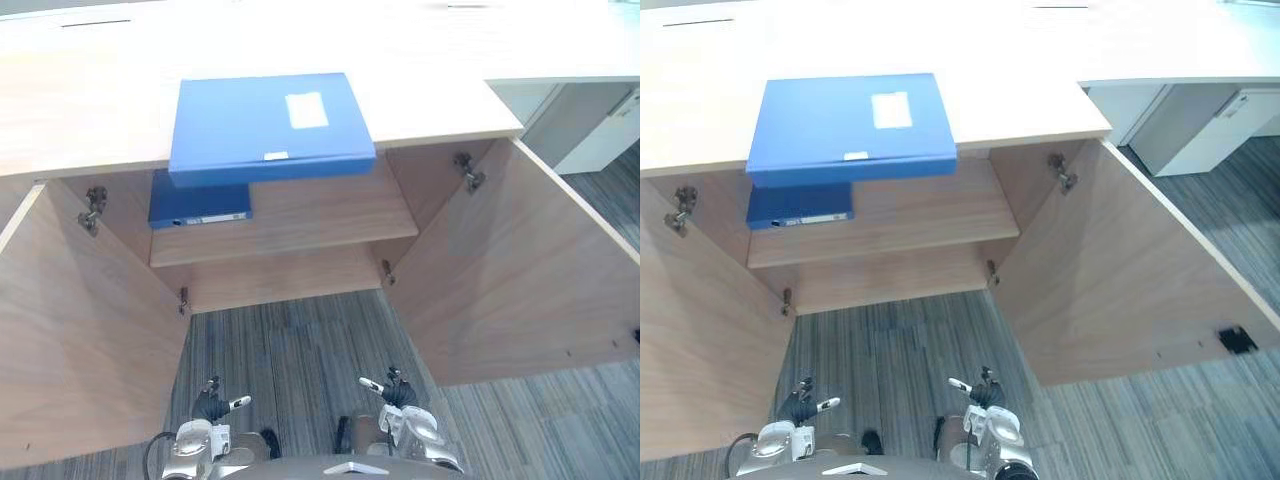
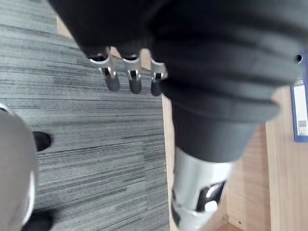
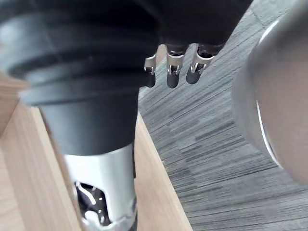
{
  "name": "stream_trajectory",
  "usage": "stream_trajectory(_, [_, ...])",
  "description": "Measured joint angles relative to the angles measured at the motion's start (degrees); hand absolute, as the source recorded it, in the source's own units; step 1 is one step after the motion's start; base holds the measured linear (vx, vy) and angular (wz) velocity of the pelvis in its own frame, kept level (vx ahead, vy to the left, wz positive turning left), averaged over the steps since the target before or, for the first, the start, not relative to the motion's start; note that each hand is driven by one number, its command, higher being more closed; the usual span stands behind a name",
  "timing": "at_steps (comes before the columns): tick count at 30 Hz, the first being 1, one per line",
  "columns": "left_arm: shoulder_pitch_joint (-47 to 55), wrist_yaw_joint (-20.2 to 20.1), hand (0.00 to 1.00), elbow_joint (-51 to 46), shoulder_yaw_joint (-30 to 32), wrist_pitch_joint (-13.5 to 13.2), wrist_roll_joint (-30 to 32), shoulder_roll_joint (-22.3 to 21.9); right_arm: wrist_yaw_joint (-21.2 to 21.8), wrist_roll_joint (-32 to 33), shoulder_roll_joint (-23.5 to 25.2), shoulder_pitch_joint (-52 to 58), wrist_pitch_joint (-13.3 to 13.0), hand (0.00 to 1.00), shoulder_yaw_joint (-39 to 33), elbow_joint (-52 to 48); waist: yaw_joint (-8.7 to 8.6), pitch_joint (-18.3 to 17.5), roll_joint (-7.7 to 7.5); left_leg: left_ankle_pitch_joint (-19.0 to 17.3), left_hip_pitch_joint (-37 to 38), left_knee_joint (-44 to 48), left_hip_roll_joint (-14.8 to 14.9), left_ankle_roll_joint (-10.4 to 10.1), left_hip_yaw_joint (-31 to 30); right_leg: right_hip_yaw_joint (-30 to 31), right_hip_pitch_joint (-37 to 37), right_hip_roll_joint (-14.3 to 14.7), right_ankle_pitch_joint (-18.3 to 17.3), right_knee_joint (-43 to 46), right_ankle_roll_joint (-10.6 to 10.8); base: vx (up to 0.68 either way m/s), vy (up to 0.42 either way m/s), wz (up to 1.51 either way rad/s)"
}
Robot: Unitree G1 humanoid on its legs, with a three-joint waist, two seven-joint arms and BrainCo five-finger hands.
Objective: Walk over to the cabinet, pick up the folder, carry it to the office cabinet, place the folder inside the office cabinet, then close the office cabinet door
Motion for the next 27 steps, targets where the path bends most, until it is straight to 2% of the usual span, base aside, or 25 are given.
stream_trajectory(1, [0.07, -0.03, 0.0, -0.01, -0.13, -0.01, 0.0, -0.06, 0.03, 0.01, -0.15, 0.22, -0.28, 0.0, 0.0, -0.52, -0.32, 0.02, 0.03, -0.2, 1.35, -0.73, 0.71, -1.12, -0.46, 0.48, -0.53, 1.19, 4.31, -8.8, 0.09, 0.42, -0.101, 0.48])
stream_trajectory(2, [0.19, -0.04, 0.0, -0.02, -0.23, -0.02, 0.0, -0.03, 0.05, 0.01, -0.22, 0.48, -0.38, 0.0, 0.02, -0.54, -0.38, -0.12, -0.24, -0.64, 2.2, -1.07, 0.68, -2.28, -0.76, 1.11, -0.39, 1.8, 8.07, -13.67, -0.09, 0.5, -0.151, 0.55])
stream_trajectory(3, [0.76, -0.07, 0.0, -0.03, -0.44, -0.04, 0.0, 0.28, 0.09, 0.01, -0.16, 1.54, -0.46, 0.0, 0.04, -0.34, -0.48, -0.78, -1.78, -2.1, 3.71, -1.66, -0.28, -4.71, -1.97, 3.21, -0.1, 1.19, 18.87, -20.57, -0.39, 0.35, -0.132, 0.49])
stream_trajectory(4, [0.16, -0.02, 0.0, 0.66, 0.22, 0.06, 0.06, -0.16, 0.41, -0.01, -0.83, 1.6, -0.45, 0.0, -0.17, 0.05, -0.47, -0.8, -1.15, -3.58, 5.07, -1.65, 0.6, -5.84, -3.18, 2.58, -0.04, 1.49, 21.07, -18.28, -1.14, 0.48, -0.196, 0.61])
stream_trajectory(5, [0.2, -0.1, 0.0, 0.68, 0.97, -0.11, 0.11, -1.56, 0.55, 0.0, -2.2, 1.79, -0.46, 0.0, -0.48, 0.18, -0.41, -1.53, 0.83, -2.3, 4.52, -0.61, 2.51, -7.66, -3.71, 2.11, 0.66, 2.2, 18.81, -17.8, -1.66, 0.31, -0.132, 0.42])
stream_trajectory(6, [0.19, -0.09, 0.0, 0.6, 1.27, -0.12, 0.11, -2.06, 0.56, 0.0, -2.33, 2.01, -0.48, 0.0, -0.62, 0.17, -0.64, -1.54, 1.03, -2.13, 4.37, -0.05, 2.65, -7.88, -3.98, 1.65, 1.1, 2.13, 18.12, -17.97, -1.77, 0.44, -0.211, 0.52])
stream_trajectory(7, [0.04, -0.05, 0.0, 0.31, 2.38, -0.13, 0.12, -3.17, 0.54, 0.04, -2.7, 2.58, -0.47, 0.0, -1.11, 0.13, -0.8, -1.26, 1.96, -1.95, 2.99, 4.11, 3.55, -8.17, -4.84, -0.09, 2.45, 2.09, 16.8, -18.11, -2.36, 0.33, -0.204, 0.66])
stream_trajectory(8, [-0.39, -0.1, 0.0, -0.2, 3.63, -0.09, 0.12, -4.41, 0.51, 0.09, -2.82, 3.22, -0.27, 0.0, -1.41, -0.08, -0.75, -1.01, 1.79, -1.25, -1.46, 13.88, 4.8, -9.97, -4.74, -1.68, 5.38, 1.69, 15.77, -19.42, -3.03, 0.38, -0.235, 0.66])
stream_trajectory(11, [-0.4, -0.07, 0.0, -2.02, 3.49, -0.24, 0.1, -5.17, 0.5, 0.54, -2.57, 4.49, -0.18, 0.0, -1.39, -0.15, 0.06, -0.76, 1.05, -2.46, -3.59, 20.73, 7.32, -9.33, -0.86, -3.51, 11.97, 1.75, 15.28, -23.54, -3.68, 0.23, -0.123, 0.37])
stream_trajectory(12, [-0.37, -0.08, 0.0, -2.31, 3.37, -0.24, 0.11, -5.32, 0.5, 0.68, -2.51, 4.54, -0.2, 0.0, -1.41, -0.19, 0.34, -0.83, 0.92, -2.67, -3.93, 19.76, 7.45, -9.02, -0.04, -3.44, 12.63, 1.73, 15.28, -24.17, -3.67, 0.15, -0.036, 0.05])
stream_trajectory(15, [-0.21, -0.1, 0.0, -2.36, 2.11, -0.21, 0.13, -5.6, 0.46, 0.74, -2.68, 4.53, -0.24, 0.0, -1.52, -0.24, 0.64, -1.43, 1.59, -1.84, -5.62, 7.79, 6.44, -8.71, -0.04, -2.65, 13.59, 1.62, 15.73, -25.91, -2.77, 0.1, 0.068, -0.14])
stream_trajectory(16, [-0.06, -0.09, 0.0, -2.07, 1.14, -0.2, 0.19, -5.65, 0.44, 0.74, -3.24, 4.59, -0.25, 0.0, -1.46, -0.23, 0.51, -1.85, 2.53, 3.47, -5.75, 1.0, 6.08, -8.62, -0.4, -2.03, 13.42, 2.25, 16.05, -26.52, -1.75, 0.06, 0.13, -0.27])
stream_trajectory(17, [-0.17, -0.14, 0.0, -1.93, 0.82, -0.21, 0.18, -5.47, 0.41, 0.74, -3.33, 4.49, -0.19, 0.0, -1.51, 0.15, 0.64, -2.18, 3.04, 3.86, -5.51, 0.5, 5.97, -7.6, -0.07, -1.15, 13.61, 2.45, 16.23, -26.93, -1.36, 0.06, 0.13, -0.32])
stream_trajectory(19, [-0.18, 0.06, 0.0, -1.79, 0.3, -0.26, 0.22, -3.81, 0.39, 0.73, -2.75, 5.03, -0.24, 0.0, -1.49, 0.49, 0.46, -3.14, 1.43, 4.4, -4.18, -2.01, 4.4, -7.05, 0.29, 0.16, 14.67, 1.54, 17.79, -29.84, 0.08, 0.05, 0.121, -0.18])
stream_trajectory(21, [0.18, 0.25, 0.0, -1.79, 0.01, -0.26, 0.06, -2.99, -0.06, 0.73, -2.32, 5.4, -0.26, 0.0, -1.46, 0.82, 0.67, -3.52, 0.5, 4.75, -2.65, -3.69, 3.43, -6.5, 1.23, 1.06, 15.84, 1.32, 18.58, -31.55, 0.62, 0.04, 0.101, -0.15])
stream_trajectory(23, [1.06, 1.47, 0.0, -1.86, -0.04, -0.28, -0.53, -2.69, -0.78, 0.77, -2.1, 5.53, -0.48, 0.0, -1.43, 1.54, 0.73, -3.74, 0.23, 5.12, -0.58, -5.56, 2.2, -5.91, 1.79, 1.64, 17.42, 0.78, 19.13, -33.08, 1.2, 0.04, 0.095, -0.14])
stream_trajectory(27, [1.3, 2.47, 0.0, -3.13, -1.17, -0.5, -0.54, -1.86, -0.86, 0.75, -2.09, 5.58, -0.56, 0.0, -1.26, 1.57, 0.96, -3.94, 0.23, 5.18, -0.43, -5.75, 1.76, -5.79, 1.7, 1.86, 17.84, 0.61, 19.69, -33.99, 1.21, 0.01, 0.031, -0.01])
